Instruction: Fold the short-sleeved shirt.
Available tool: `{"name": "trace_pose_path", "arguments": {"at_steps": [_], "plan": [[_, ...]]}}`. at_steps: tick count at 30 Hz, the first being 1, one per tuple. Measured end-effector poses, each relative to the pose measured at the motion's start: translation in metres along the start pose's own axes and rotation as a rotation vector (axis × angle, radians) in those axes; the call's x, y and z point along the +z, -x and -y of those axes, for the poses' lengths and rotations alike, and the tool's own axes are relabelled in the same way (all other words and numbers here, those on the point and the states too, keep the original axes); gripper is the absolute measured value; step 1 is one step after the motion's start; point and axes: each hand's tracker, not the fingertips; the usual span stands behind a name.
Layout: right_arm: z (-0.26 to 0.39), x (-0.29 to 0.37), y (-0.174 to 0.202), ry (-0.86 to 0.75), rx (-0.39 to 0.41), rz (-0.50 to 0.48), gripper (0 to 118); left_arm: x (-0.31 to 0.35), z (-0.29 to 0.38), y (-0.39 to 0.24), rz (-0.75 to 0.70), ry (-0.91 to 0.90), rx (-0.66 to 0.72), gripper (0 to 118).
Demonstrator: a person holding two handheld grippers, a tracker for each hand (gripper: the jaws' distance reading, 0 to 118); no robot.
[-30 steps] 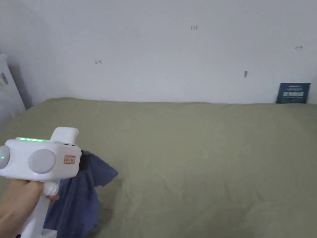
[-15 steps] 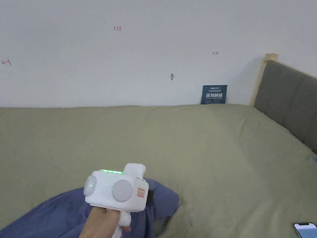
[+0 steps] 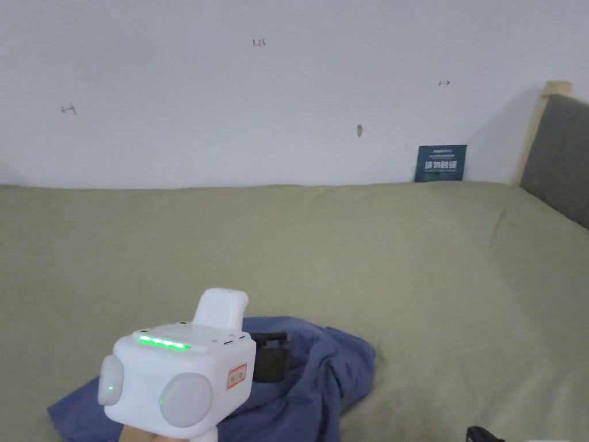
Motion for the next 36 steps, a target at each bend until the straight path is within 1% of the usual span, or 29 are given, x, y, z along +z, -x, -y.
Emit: {"name": "trace_pose_path", "arguments": {"at_steps": [1, 2, 3, 5, 9, 10, 12, 14, 18, 21, 23, 25, 27, 29, 30, 31, 33, 34, 36], "plan": [[-0.002, 0.005, 0.004, -0.01, 0.004, -0.003, 0, 0.026, 0.005, 0.006, -0.04, -0.046, -0.008, 49], [-0.004, 0.009, 0.008, -0.02, 0.001, -0.012, 0, 0.053, 0.011, 0.012, -0.087, -0.076, -0.003, 16], [-0.006, 0.014, 0.012, -0.035, -0.004, -0.033, 0, 0.076, 0.021, 0.025, -0.126, -0.094, 0.007, 8], [-0.009, 0.022, 0.021, -0.051, -0.002, -0.053, 0, 0.123, 0.038, 0.042, -0.149, -0.14, 0.054, 8], [-0.014, 0.034, 0.04, -0.075, 0.02, -0.091, 0, 0.2, 0.077, 0.074, -0.318, -0.256, 0.131, 8], [-0.014, 0.037, 0.044, -0.08, 0.022, -0.101, 0, 0.215, 0.085, 0.082, -0.345, -0.262, 0.126, 7], [-0.015, 0.04, 0.051, -0.084, 0.031, -0.12, 0, 0.233, 0.099, 0.094, -0.449, -0.257, 0.124, 7], [-0.013, 0.042, 0.059, -0.088, 0.039, -0.136, 0, 0.246, 0.109, 0.109, -0.475, -0.24, 0.134, 7], [-0.011, 0.04, 0.071, -0.08, 0.038, -0.156, 0, 0.244, 0.124, 0.129, -0.475, -0.211, 0.209, 7], [-0.01, 0.034, 0.077, -0.068, 0.042, -0.162, 0, 0.227, 0.13, 0.147, -0.455, -0.152, 0.279, 7], [-0.01, 0.028, 0.081, -0.054, 0.05, -0.159, 0, 0.205, 0.136, 0.166, -0.422, -0.058, 0.321, 8], [-0.009, 0.023, 0.082, -0.047, 0.055, -0.156, 0, 0.179, 0.147, 0.192, -0.432, 0.062, 0.347, 8], [-0.007, 0.017, 0.084, -0.027, 0.067, -0.149, 0, 0.153, 0.162, 0.218, -0.393, 0.165, 0.402, 8], [-0.002, 0.009, 0.084, -0.003, 0.074, -0.137, 0, 0.127, 0.178, 0.244, -0.4, 0.281, 0.445, 8], [0.0, 0.005, 0.084, 0.014, 0.073, -0.132, 0, 0.117, 0.186, 0.255, -0.417, 0.313, 0.474, 9], [0.003, 0.001, 0.084, 0.025, 0.068, -0.13, 0, 0.107, 0.193, 0.262, -0.408, 0.355, 0.45, 25], [0.007, -0.005, 0.082, 0.053, 0.058, -0.123, 0, 0.088, 0.202, 0.271, -0.452, 0.44, 0.418, 100], [0.009, -0.007, 0.081, 0.06, 0.053, -0.125, 0, 0.082, 0.207, 0.275, -0.445, 0.44, 0.42, 116], [0.012, -0.011, 0.081, 0.081, 0.058, -0.117, 0, 0.08, 0.205, 0.27, -0.439, 0.426, 0.421, 115]]}}
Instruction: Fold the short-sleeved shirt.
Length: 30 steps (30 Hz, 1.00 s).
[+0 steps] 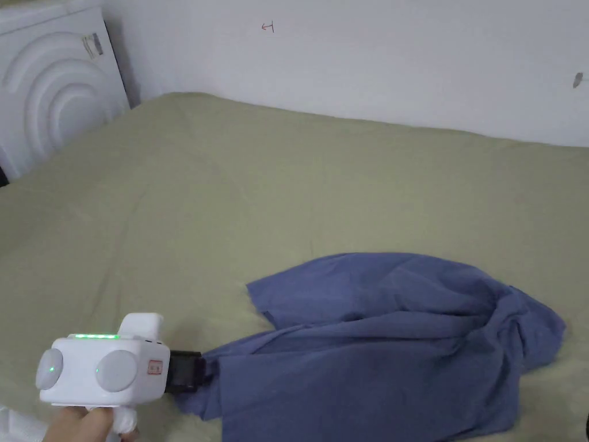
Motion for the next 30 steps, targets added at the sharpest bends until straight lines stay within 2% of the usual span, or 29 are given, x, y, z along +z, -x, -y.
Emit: {"name": "trace_pose_path", "arguments": {"at_steps": [2, 3, 5, 6, 8, 9, 10, 12, 14, 17, 19, 20, 28, 29, 30], "plan": [[0.003, -0.003, 0.0, 0.012, 0.008, 0.006, 0, -0.008, -0.004, -0.007, -0.011, 0.01, -0.022, 115], [0.004, -0.006, -0.001, 0.021, 0.008, 0.005, 0, -0.011, -0.003, -0.011, -0.074, 0.019, -0.059, 114], [0.007, -0.01, -0.003, 0.035, 0.005, 0.003, 0, -0.019, -0.001, -0.017, -0.099, 0.042, -0.109, 110], [0.007, -0.011, -0.004, 0.039, 0.006, 0.004, 0, -0.019, 0.0, -0.019, -0.083, 0.034, -0.1, 100], [0.008, -0.019, -0.009, 0.057, 0.017, 0.006, 0, -0.01, 0.003, -0.023, -0.019, 0.016, -0.084, 70], [0.007, -0.025, -0.012, 0.067, 0.018, 0.008, 0, -0.006, 0.004, -0.026, -0.046, 0.006, -0.11, 50], [0.005, -0.035, -0.019, 0.085, -0.002, 0.004, 0, -0.005, 0.003, -0.03, -0.008, -0.006, -0.17, 38], [-0.001, -0.058, -0.035, 0.125, -0.076, -0.038, 0, -0.006, 0.003, -0.032, -0.015, -0.001, -0.174, 26], [-0.005, -0.089, -0.052, 0.156, -0.074, -0.024, 0, -0.008, 0.003, -0.032, -0.001, -0.001, -0.179, 1], [-0.017, -0.14, -0.075, 0.21, -0.044, 0.027, 0, -0.011, 0.005, -0.033, 0.012, -0.029, -0.152, 1], [-0.028, -0.177, -0.086, 0.217, 0.025, 0.06, 0, -0.014, 0.005, -0.033, 0.006, -0.027, -0.175, 1], [-0.036, -0.196, -0.092, 0.229, 0.031, 0.067, 0, -0.015, 0.004, -0.032, 0.008, -0.022, -0.168, 1], [-0.076, -0.305, -0.121, 0.347, 0.009, -0.015, 0, -0.01, -0.002, -0.031, 0.051, 0.019, -0.134, 1], [-0.077, -0.314, -0.121, 0.388, 0.006, -0.028, 4, -0.01, -0.001, -0.031, 0.056, 0.02, -0.119, 1], [-0.076, -0.321, -0.12, 0.427, 0.01, -0.018, 29, -0.011, -0.001, -0.03, 0.06, 0.02, -0.112, 1]]}}
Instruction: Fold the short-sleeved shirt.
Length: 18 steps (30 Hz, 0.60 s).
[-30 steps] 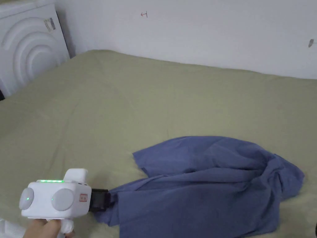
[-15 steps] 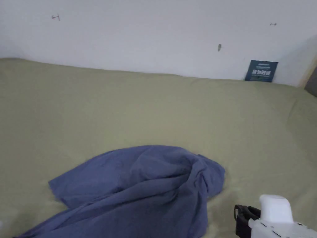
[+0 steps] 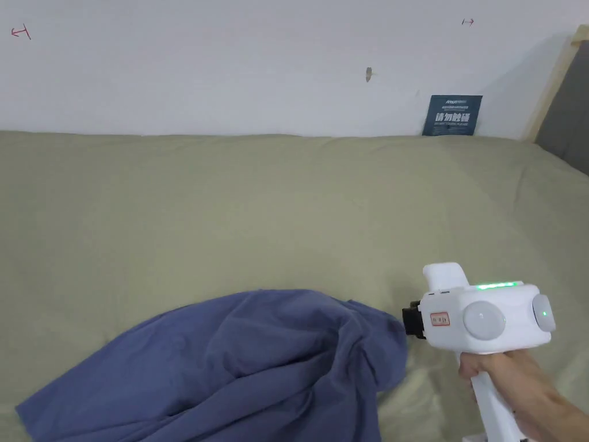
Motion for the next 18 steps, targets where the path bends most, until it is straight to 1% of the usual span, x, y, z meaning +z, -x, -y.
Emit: {"name": "trace_pose_path", "arguments": {"at_steps": [1, 2, 3, 4, 5, 6, 8, 9, 10, 11, 12, 14, 15, 16, 17, 18], "plan": [[-0.002, -0.01, 0.0, 0.027, 0.022, 0.022, 91, -0.001, -0.001, 0.001, 0.003, -0.001, 0.004, 1], [-0.003, -0.022, 0.002, 0.072, 0.045, 0.033, 118, 0.0, 0.0, 0.001, 0.004, -0.003, 0.008, 1], [-0.001, -0.029, 0.004, 0.096, 0.077, 0.054, 113, 0.0, 0.0, 0.0, 0.004, -0.005, 0.008, 1], [0.022, -0.038, 0.009, 0.079, 0.138, 0.042, 103, 0.0, 0.001, -0.001, 0.005, -0.005, 0.006, 1], [0.032, -0.051, 0.01, 0.083, 0.157, 0.089, 104, -0.001, 0.001, 0.0, 0.003, -0.007, 0.005, 1], [0.028, -0.053, 0.013, 0.09, 0.159, 0.079, 106, -0.002, 0.001, -0.001, 0.002, -0.008, 0.005, 1], [0.023, -0.056, 0.013, 0.085, 0.137, 0.085, 106, -0.003, 0.002, -0.002, -0.001, -0.009, 0.006, 1], [0.024, -0.057, 0.011, 0.106, 0.113, 0.077, 100, -0.003, 0.002, -0.002, -0.002, -0.011, 0.01, 1], [0.027, -0.055, 0.01, 0.117, 0.091, 0.071, 79, -0.003, 0.002, -0.002, -0.002, -0.012, 0.015, 1], [0.012, -0.04, 0.012, 0.114, 0.078, 0.052, 48, -0.003, 0.002, -0.001, -0.001, -0.013, 0.016, 1], [0.013, -0.029, 0.013, 0.088, 0.08, 0.05, 0, -0.001, 0.001, 0.0, 0.004, -0.011, 0.017, 1], [0.016, -0.007, 0.014, 0.01, 0.109, 0.059, 0, 0.004, -0.005, 0.003, 0.018, 0.002, 0.033, 1], [-0.006, 0.026, 0.017, -0.005, 0.103, 0.078, 0, 0.009, -0.009, 0.005, 0.027, 0.011, 0.027, 1], [-0.011, 0.047, 0.012, -0.016, 0.09, 0.05, 0, 0.018, -0.013, 0.005, 0.025, -0.005, 0.023, 1], [-0.016, 0.067, 0.008, -0.044, 0.081, 0.043, 0, 0.024, -0.018, 0.013, 0.005, -0.051, 0.006, 1], [-0.021, 0.09, 0.004, -0.086, 0.086, 0.057, 0, 0.04, -0.025, 0.015, 0.001, -0.092, -0.003, 1]]}}
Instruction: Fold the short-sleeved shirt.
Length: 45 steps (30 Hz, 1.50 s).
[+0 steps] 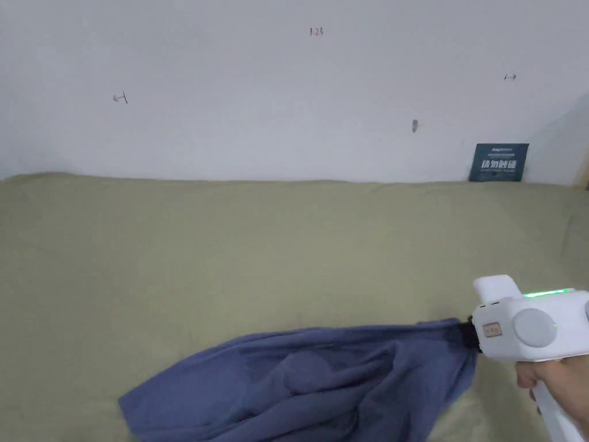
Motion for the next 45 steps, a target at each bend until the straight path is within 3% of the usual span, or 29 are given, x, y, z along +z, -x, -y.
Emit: {"name": "trace_pose_path", "arguments": {"at_steps": [4, 8, 12, 18, 26, 35, 45], "plan": [[-0.028, 0.107, -0.028, -0.146, -0.027, -0.003, 0, 0.074, -0.051, 0.004, 0.047, -0.171, 0.062, 1], [-0.045, 0.181, -0.053, -0.286, -0.01, 0.068, 0, 0.132, -0.106, -0.006, -0.096, -0.33, -0.035, 1], [-0.054, 0.235, -0.077, -0.352, -0.045, 0.117, 0, 0.181, -0.153, -0.01, -0.048, -0.411, 0.058, 1], [-0.07, 0.281, -0.092, -0.415, -0.122, 0.145, 0, 0.213, -0.215, -0.053, -0.095, -0.5, -0.016, 1], [-0.129, 0.259, -0.118, -0.414, -0.134, 0.218, 0, 0.195, -0.291, -0.108, -0.186, -0.533, -0.082, 1], [-0.206, 0.217, -0.132, -0.462, -0.148, 0.24, 0, 0.16, -0.375, -0.127, -0.217, -0.583, -0.034, 1], [-0.217, 0.114, -0.126, -0.416, -0.181, 0.247, 0, 0.064, -0.392, -0.134, -0.265, -0.551, -0.038, 1]]}}
